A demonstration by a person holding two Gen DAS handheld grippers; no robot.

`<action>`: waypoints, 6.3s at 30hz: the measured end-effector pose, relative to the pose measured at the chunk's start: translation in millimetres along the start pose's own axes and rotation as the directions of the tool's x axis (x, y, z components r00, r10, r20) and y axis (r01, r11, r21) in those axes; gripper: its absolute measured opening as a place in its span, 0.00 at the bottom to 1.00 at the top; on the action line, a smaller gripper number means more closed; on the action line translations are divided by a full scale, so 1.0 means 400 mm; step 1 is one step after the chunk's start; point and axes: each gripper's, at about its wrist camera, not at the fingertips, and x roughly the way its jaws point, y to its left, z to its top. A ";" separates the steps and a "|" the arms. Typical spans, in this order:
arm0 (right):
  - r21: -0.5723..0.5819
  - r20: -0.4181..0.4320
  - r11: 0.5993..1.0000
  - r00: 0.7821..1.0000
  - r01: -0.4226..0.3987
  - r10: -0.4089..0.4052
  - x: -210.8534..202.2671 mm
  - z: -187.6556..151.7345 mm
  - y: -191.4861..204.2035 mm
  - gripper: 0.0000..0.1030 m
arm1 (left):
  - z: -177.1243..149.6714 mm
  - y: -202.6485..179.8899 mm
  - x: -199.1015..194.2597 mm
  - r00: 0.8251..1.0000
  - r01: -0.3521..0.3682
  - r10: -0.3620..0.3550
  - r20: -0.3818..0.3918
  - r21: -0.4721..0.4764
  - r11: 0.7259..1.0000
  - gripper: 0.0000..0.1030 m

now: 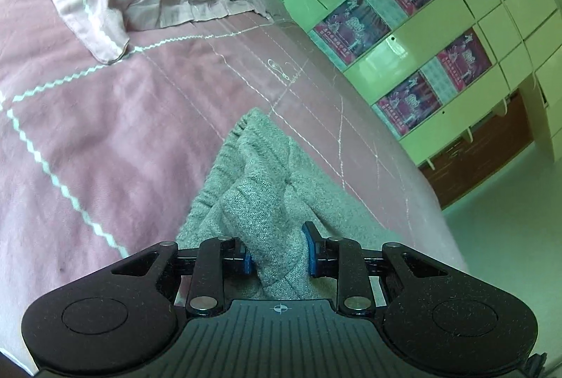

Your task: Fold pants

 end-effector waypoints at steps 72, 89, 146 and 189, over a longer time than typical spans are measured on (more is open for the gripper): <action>-0.337 0.228 0.877 0.933 0.343 -0.277 -0.025 0.082 0.080 0.39 | -0.232 -0.335 0.078 0.907 -0.375 0.402 0.128 0.683 0.628 0.87; -0.313 0.205 0.863 0.916 0.396 -0.346 -0.075 0.093 -0.029 0.29 | -0.264 -0.339 0.098 0.913 -0.378 0.381 0.145 0.653 0.657 0.98; -0.687 0.345 0.499 0.842 0.527 -0.414 -0.096 0.134 -0.116 0.25 | -0.394 -0.465 0.146 0.944 -0.284 0.322 0.075 0.682 0.674 1.00; 0.543 0.363 0.831 0.857 0.124 -0.365 -0.438 0.156 -0.726 0.01 | -0.424 -0.434 0.115 0.967 -0.229 0.239 0.087 0.707 0.669 1.00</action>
